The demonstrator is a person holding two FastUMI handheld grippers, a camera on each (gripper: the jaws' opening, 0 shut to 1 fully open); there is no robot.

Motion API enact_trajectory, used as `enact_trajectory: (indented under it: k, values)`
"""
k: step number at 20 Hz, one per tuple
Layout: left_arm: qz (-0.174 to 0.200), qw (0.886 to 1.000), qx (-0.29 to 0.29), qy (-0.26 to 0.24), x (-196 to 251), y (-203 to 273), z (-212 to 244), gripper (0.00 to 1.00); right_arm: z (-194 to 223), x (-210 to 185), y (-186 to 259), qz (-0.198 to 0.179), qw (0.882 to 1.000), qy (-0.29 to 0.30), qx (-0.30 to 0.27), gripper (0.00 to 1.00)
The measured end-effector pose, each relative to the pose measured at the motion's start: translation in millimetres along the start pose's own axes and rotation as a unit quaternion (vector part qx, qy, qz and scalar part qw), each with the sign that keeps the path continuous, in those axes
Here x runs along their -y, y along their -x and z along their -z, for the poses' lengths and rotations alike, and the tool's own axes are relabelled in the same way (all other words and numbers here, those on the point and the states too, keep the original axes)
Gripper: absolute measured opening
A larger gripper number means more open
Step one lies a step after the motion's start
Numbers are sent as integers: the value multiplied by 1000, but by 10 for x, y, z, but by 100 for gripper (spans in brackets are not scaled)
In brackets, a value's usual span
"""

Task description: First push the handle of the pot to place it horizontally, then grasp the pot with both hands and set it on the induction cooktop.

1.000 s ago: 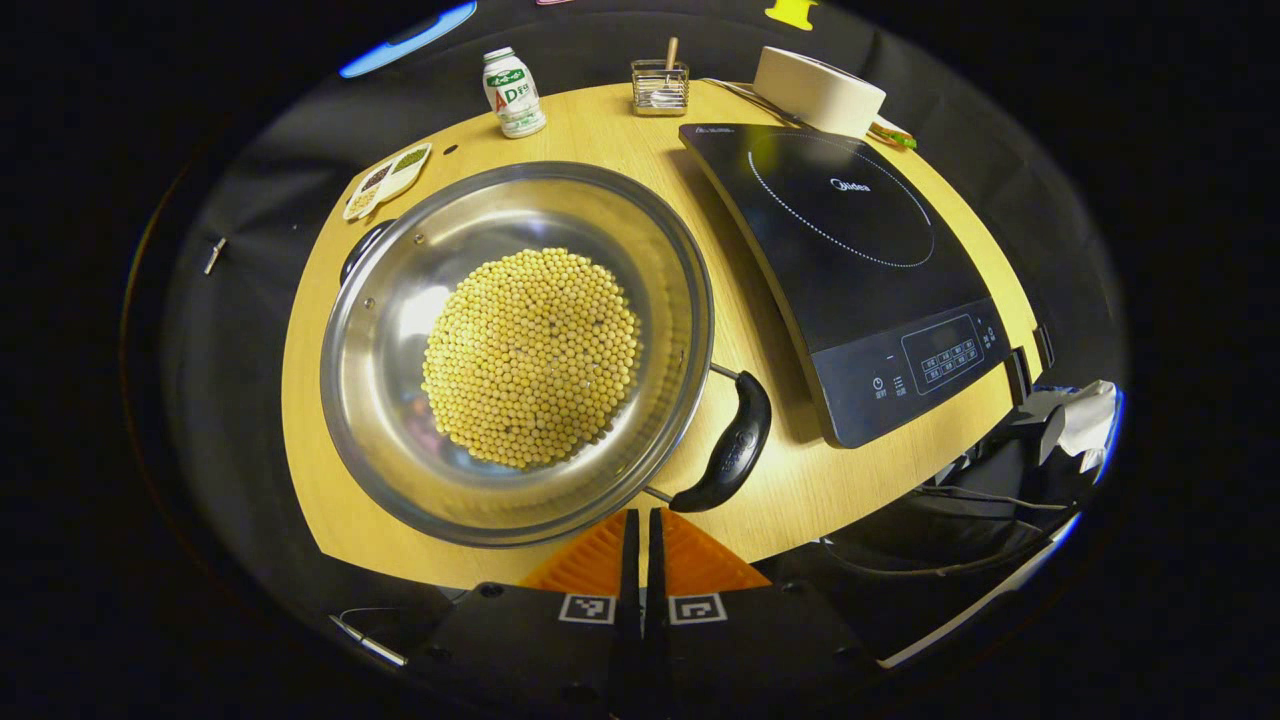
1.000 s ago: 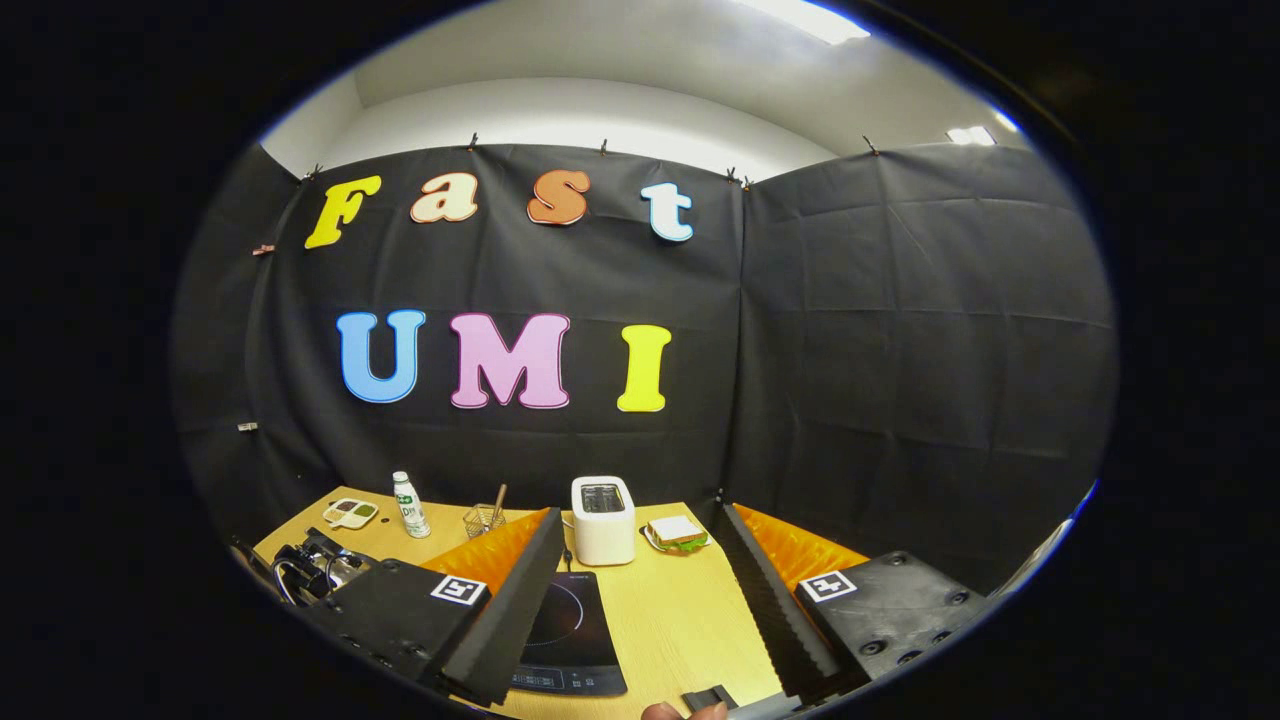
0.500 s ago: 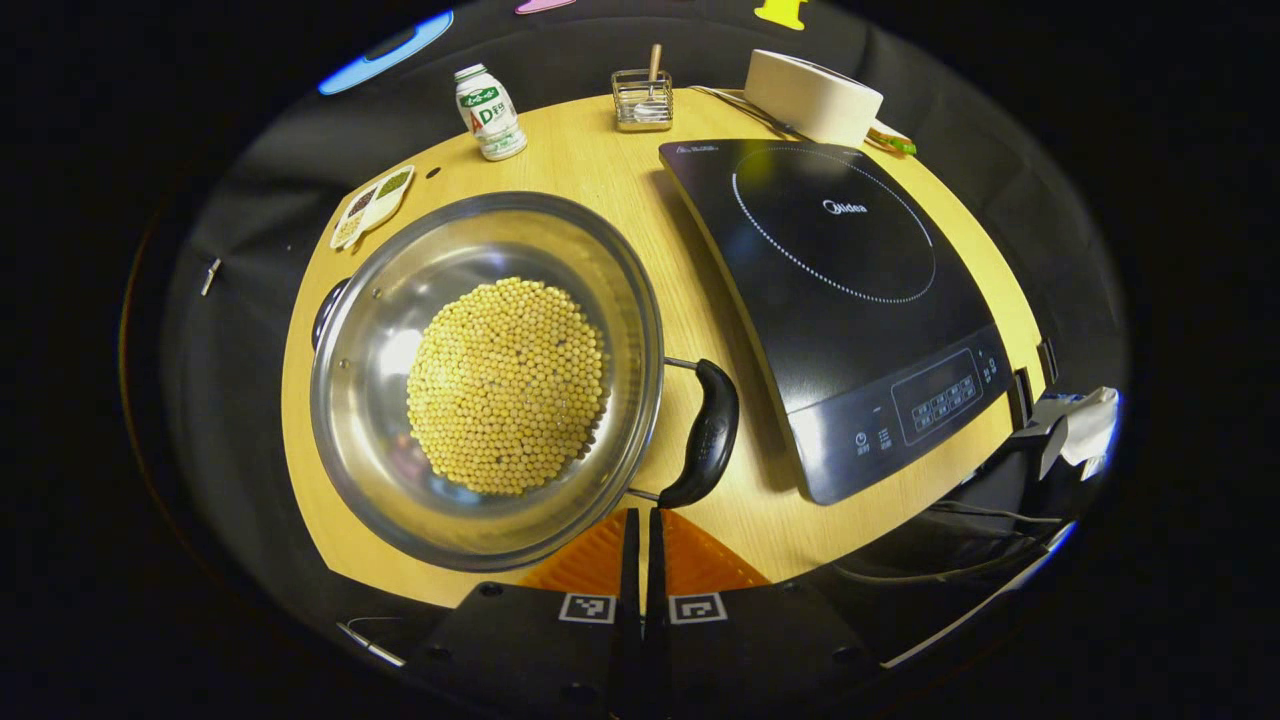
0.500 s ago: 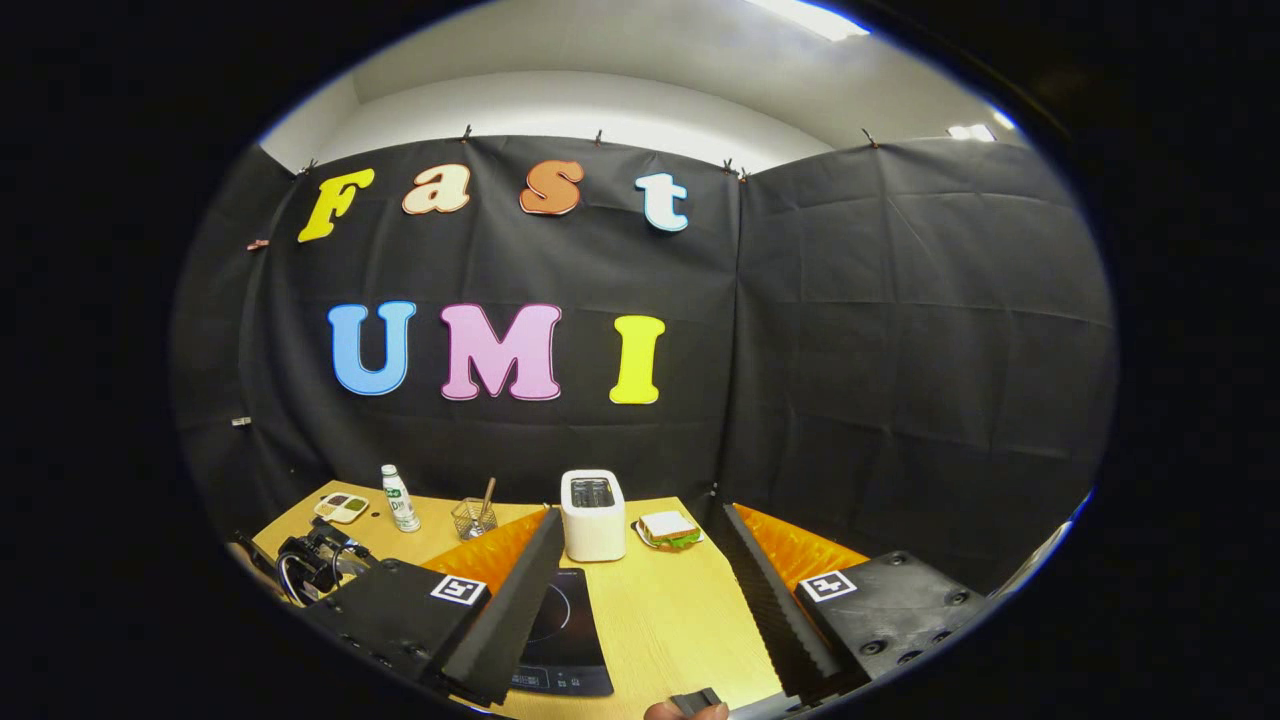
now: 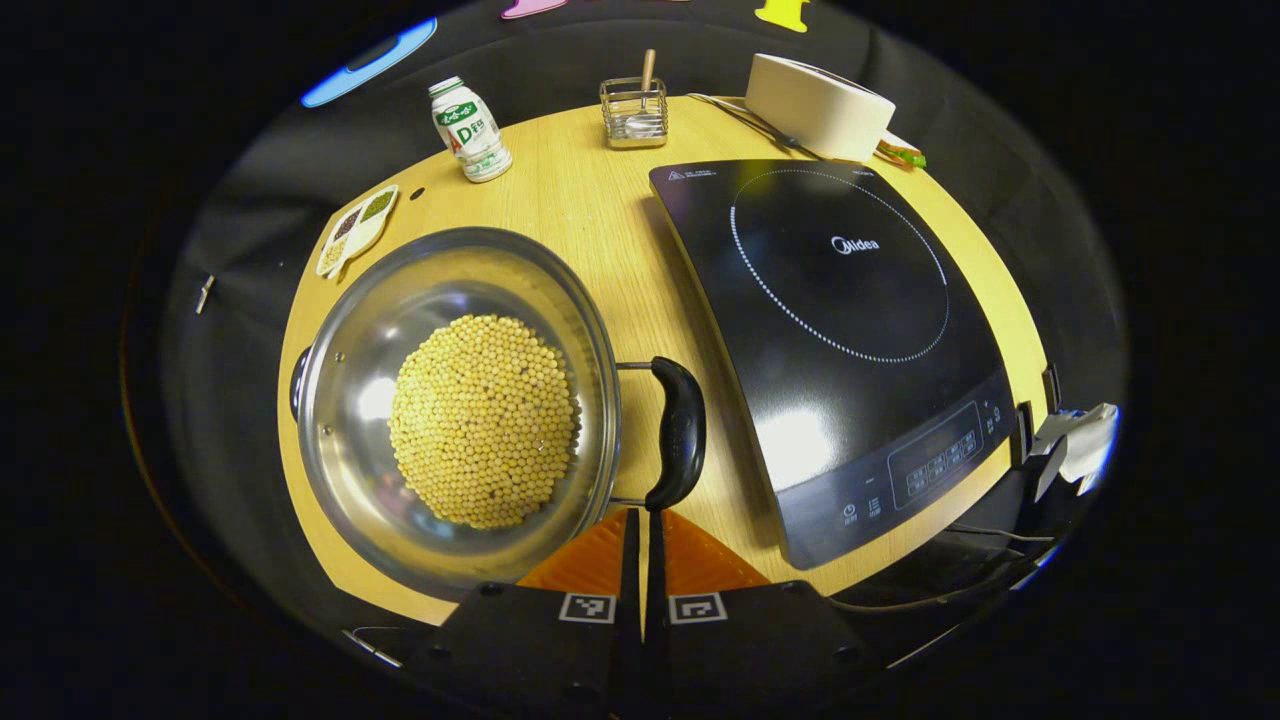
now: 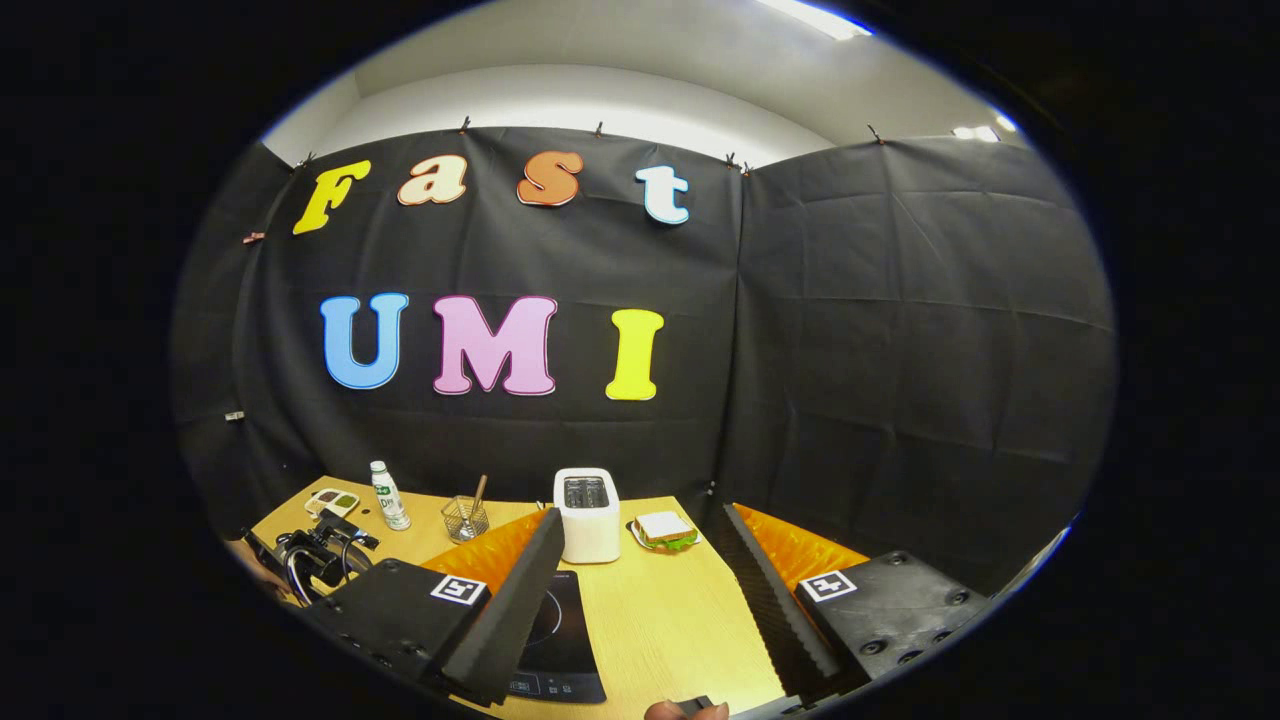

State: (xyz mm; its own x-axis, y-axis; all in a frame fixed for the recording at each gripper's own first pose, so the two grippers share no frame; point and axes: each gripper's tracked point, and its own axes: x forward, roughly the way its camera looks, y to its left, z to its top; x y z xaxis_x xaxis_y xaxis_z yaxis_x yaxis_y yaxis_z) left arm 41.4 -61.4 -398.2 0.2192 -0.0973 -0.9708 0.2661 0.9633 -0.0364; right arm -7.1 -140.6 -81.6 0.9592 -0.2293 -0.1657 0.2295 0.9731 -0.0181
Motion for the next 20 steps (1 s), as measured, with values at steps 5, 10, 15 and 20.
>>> enact_trajectory:
  k: [5, 10, 15, 20]
  values:
    - [-3, 1000, 8, 1, -12, -89, -236, 5, 25, -46, -123, 2, 1000, 8, -6, 98]
    - [-4, 1000, 15, 3, -30, -177, -441, 5, 10, -97, -167, 5, 1000, 18, -6, 98]
    - [1, 1000, 26, 11, -45, -282, -600, 5, 12, -133, -168, 10, 1000, 23, -9, 98]
    - [2, 999, 50, 21, -5, -267, -646, 5, 65, -200, -86, 9, 999, 28, -15, 98]
